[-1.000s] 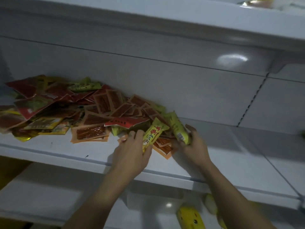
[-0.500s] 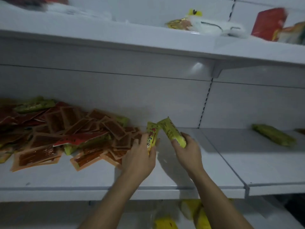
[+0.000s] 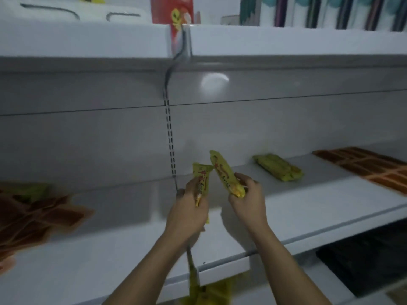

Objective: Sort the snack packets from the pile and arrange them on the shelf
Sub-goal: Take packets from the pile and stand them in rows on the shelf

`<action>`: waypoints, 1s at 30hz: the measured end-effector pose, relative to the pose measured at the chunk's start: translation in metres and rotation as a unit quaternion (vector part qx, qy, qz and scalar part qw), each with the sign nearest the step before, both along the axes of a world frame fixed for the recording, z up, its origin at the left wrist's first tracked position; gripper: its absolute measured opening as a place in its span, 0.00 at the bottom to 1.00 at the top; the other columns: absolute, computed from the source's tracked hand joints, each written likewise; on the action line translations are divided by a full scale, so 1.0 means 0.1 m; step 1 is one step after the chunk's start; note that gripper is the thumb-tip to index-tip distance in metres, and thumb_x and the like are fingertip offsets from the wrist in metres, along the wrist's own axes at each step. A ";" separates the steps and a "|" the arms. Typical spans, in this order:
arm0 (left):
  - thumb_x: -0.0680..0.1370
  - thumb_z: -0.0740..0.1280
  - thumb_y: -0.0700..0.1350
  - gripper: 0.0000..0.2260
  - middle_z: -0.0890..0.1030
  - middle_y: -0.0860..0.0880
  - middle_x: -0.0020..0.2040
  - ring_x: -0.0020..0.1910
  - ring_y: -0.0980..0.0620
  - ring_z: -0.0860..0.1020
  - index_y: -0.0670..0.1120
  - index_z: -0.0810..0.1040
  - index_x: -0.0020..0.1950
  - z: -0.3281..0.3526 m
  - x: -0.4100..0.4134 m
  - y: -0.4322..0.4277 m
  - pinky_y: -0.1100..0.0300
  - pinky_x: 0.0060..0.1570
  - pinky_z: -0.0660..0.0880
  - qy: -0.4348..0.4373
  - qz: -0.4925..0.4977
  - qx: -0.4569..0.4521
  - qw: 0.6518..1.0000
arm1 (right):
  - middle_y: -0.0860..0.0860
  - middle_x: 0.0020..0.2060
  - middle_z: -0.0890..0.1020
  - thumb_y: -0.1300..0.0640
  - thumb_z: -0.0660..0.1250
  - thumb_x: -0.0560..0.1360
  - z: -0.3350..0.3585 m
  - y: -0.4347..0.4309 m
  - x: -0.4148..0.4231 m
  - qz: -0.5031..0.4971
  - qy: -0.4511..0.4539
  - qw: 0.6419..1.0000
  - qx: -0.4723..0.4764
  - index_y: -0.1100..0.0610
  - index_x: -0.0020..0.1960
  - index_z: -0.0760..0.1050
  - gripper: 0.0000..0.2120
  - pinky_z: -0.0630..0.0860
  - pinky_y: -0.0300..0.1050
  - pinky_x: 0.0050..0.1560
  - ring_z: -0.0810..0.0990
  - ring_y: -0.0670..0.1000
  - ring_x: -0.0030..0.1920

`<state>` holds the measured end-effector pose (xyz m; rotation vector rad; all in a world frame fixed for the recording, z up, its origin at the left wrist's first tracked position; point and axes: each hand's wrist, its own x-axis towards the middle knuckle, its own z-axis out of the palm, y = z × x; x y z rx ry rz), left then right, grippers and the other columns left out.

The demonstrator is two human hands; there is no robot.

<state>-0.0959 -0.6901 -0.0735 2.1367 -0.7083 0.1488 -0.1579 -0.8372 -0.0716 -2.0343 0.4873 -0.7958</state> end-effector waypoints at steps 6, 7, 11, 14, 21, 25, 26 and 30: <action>0.81 0.60 0.49 0.18 0.75 0.40 0.48 0.35 0.45 0.80 0.55 0.65 0.70 -0.01 -0.05 -0.95 0.63 0.24 0.77 0.059 -0.001 -0.028 0.998 | 0.58 0.64 0.70 0.71 0.62 0.72 0.15 -0.89 -0.12 -0.003 0.051 0.986 -0.162 0.54 0.72 0.69 0.30 0.67 0.41 0.52 0.72 0.59 0.61; 0.81 0.61 0.48 0.16 0.75 0.39 0.48 0.35 0.45 0.80 0.53 0.67 0.69 -0.02 -0.06 -1.05 0.65 0.23 0.75 0.065 -0.002 -0.029 0.997 | 0.59 0.65 0.69 0.70 0.62 0.72 0.16 -0.97 -0.10 -0.005 0.067 0.981 -0.181 0.53 0.73 0.68 0.31 0.69 0.44 0.56 0.71 0.61 0.62; 0.79 0.64 0.51 0.19 0.79 0.42 0.51 0.44 0.44 0.79 0.49 0.67 0.68 -0.08 -0.04 -1.35 0.57 0.35 0.77 0.057 0.037 0.037 0.997 | 0.62 0.66 0.68 0.51 0.58 0.73 0.00 -1.14 0.00 0.017 0.171 0.949 -0.265 0.55 0.76 0.61 0.32 0.68 0.51 0.63 0.68 0.64 0.63; 0.76 0.64 0.58 0.19 0.82 0.46 0.49 0.49 0.42 0.79 0.47 0.72 0.61 -0.15 -0.03 -1.44 0.52 0.49 0.77 0.059 0.077 0.086 0.992 | 0.61 0.67 0.69 0.52 0.58 0.77 -0.16 -1.21 0.00 0.054 0.224 0.918 -0.321 0.58 0.77 0.58 0.30 0.68 0.51 0.60 0.69 0.63 0.62; 0.68 0.55 0.69 0.30 0.81 0.47 0.45 0.46 0.45 0.78 0.48 0.75 0.57 -0.27 -0.09 -1.55 0.51 0.47 0.77 0.020 0.110 0.067 0.991 | 0.55 0.52 0.77 0.48 0.64 0.74 -0.30 -1.32 -0.02 0.050 0.105 0.963 -0.241 0.54 0.60 0.74 0.18 0.75 0.48 0.44 0.76 0.58 0.51; 0.70 0.55 0.68 0.29 0.82 0.48 0.45 0.45 0.45 0.79 0.49 0.77 0.58 -0.31 -0.11 -1.52 0.51 0.47 0.77 0.024 0.114 0.024 0.993 | 0.48 0.46 0.77 0.44 0.64 0.68 -0.29 -1.35 -0.11 0.131 0.080 0.965 -0.214 0.49 0.50 0.76 0.14 0.76 0.47 0.43 0.76 0.52 0.45; 0.71 0.55 0.67 0.29 0.82 0.47 0.44 0.46 0.44 0.78 0.47 0.78 0.58 -0.32 -0.11 -1.50 0.51 0.47 0.76 0.016 0.119 0.015 0.993 | 0.47 0.46 0.76 0.46 0.65 0.67 -0.29 -1.36 -0.13 0.160 0.084 0.964 -0.192 0.48 0.51 0.76 0.14 0.76 0.47 0.43 0.76 0.51 0.44; 0.77 0.62 0.56 0.20 0.82 0.43 0.46 0.48 0.42 0.77 0.43 0.80 0.59 -0.29 -0.15 -1.44 0.51 0.48 0.74 0.000 0.136 -0.015 0.991 | 0.47 0.57 0.76 0.55 0.64 0.72 -0.28 -1.42 -0.15 0.189 0.093 0.972 -0.102 0.46 0.69 0.72 0.25 0.73 0.42 0.49 0.76 0.50 0.52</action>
